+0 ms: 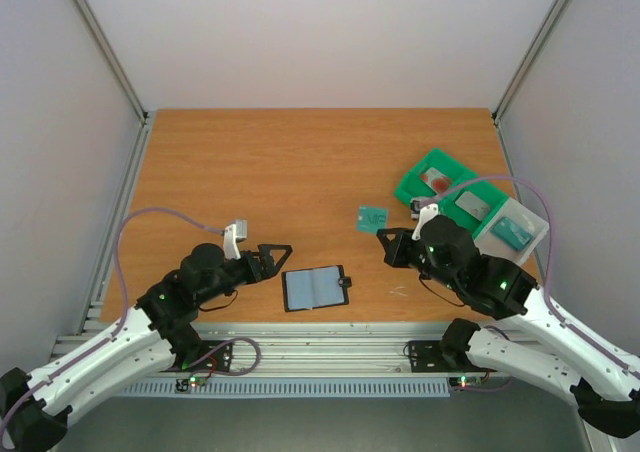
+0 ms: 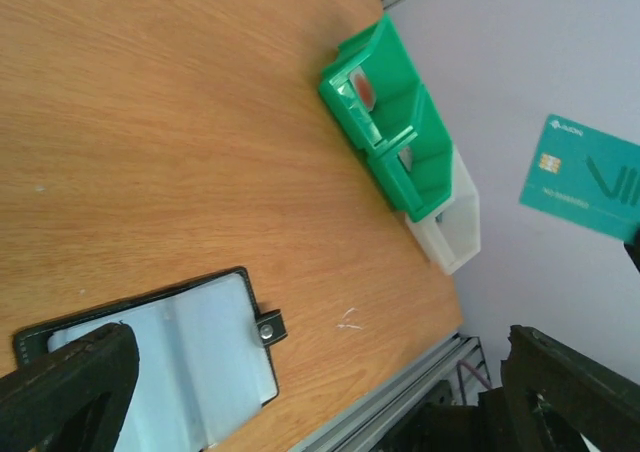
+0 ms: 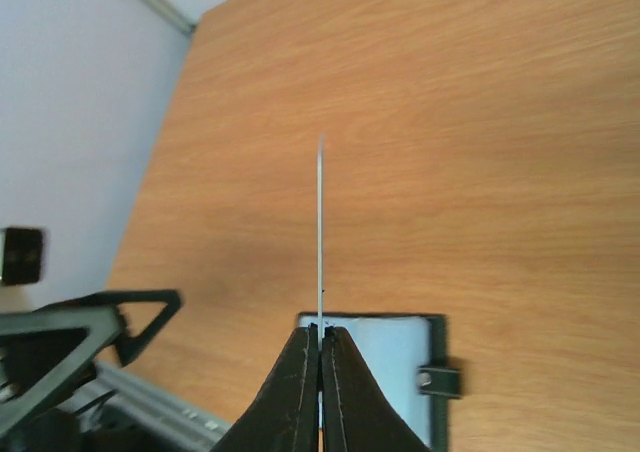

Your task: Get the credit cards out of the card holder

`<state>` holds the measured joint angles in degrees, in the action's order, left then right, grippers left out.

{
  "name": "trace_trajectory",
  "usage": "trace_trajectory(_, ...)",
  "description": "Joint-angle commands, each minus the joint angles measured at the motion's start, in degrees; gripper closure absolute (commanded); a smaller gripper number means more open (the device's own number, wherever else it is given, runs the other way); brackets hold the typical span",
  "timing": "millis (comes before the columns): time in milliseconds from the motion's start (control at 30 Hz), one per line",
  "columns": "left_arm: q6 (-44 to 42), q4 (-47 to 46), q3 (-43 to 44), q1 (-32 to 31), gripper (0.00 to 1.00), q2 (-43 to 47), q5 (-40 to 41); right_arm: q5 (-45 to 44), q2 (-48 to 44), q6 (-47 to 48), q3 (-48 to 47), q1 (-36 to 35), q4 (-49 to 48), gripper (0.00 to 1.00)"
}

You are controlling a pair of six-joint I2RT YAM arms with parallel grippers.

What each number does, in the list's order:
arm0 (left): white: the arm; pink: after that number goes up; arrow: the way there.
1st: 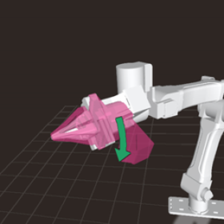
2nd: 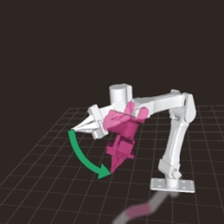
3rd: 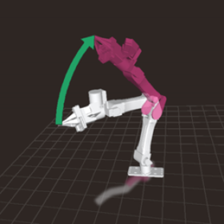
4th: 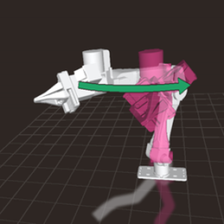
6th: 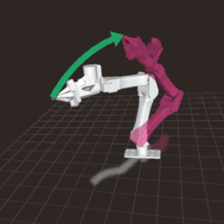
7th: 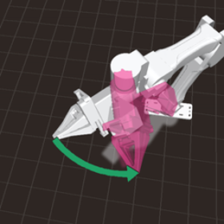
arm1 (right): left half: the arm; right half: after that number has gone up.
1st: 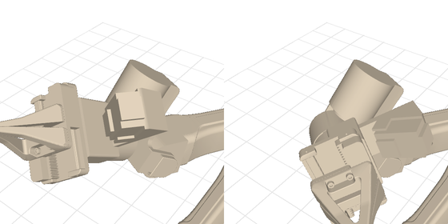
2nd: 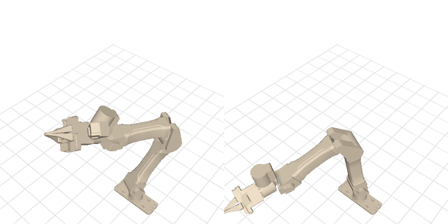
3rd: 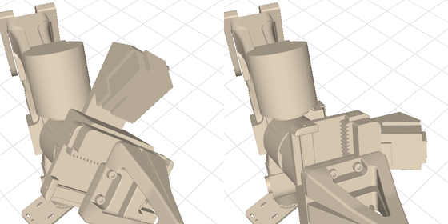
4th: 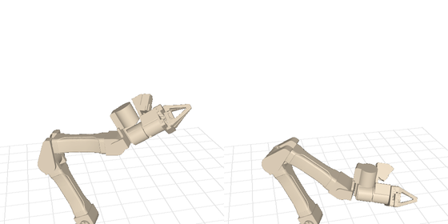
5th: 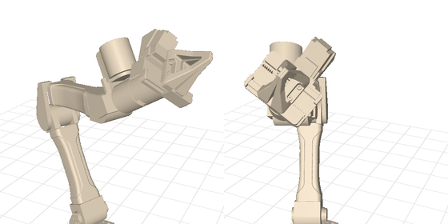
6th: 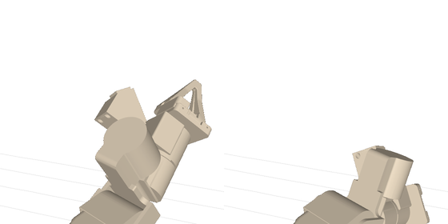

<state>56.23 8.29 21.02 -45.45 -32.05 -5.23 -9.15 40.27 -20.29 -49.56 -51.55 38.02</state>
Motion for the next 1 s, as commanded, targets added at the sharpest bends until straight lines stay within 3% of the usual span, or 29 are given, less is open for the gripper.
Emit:
trace_trajectory(0, -4.25, 5.58, 3.02, -0.03, 0.01, 0.89, 1.09, -4.09, 1.21, 4.42, -2.16, 4.00, 5.31, 0.99)
trace_trajectory(467, -7.68, 13.60, 4.56, -0.02, 0.01, 3.97, 0.20, 9.46, 5.74, 11.90, -7.46, 30.14, 12.55, 0.99)
trace_trajectory(700, -7.73, 14.87, 4.38, -0.03, 0.01, 5.71, -0.92, 23.20, 8.97, 16.55, -10.88, 48.46, 15.62, 0.99)
trace_trajectory(767, -7.79, 15.49, 4.45, -0.07, 0.01, 5.78, -1.45, 23.10, 9.61, 18.48, -12.12, 54.39, 17.01, 0.99)
trace_trajectory(967, -8.41, 17.51, 5.03, -0.05, 0.01, 6.26, -2.90, 19.99, 11.69, 23.99, -15.17, 63.35, 19.15, 0.99)
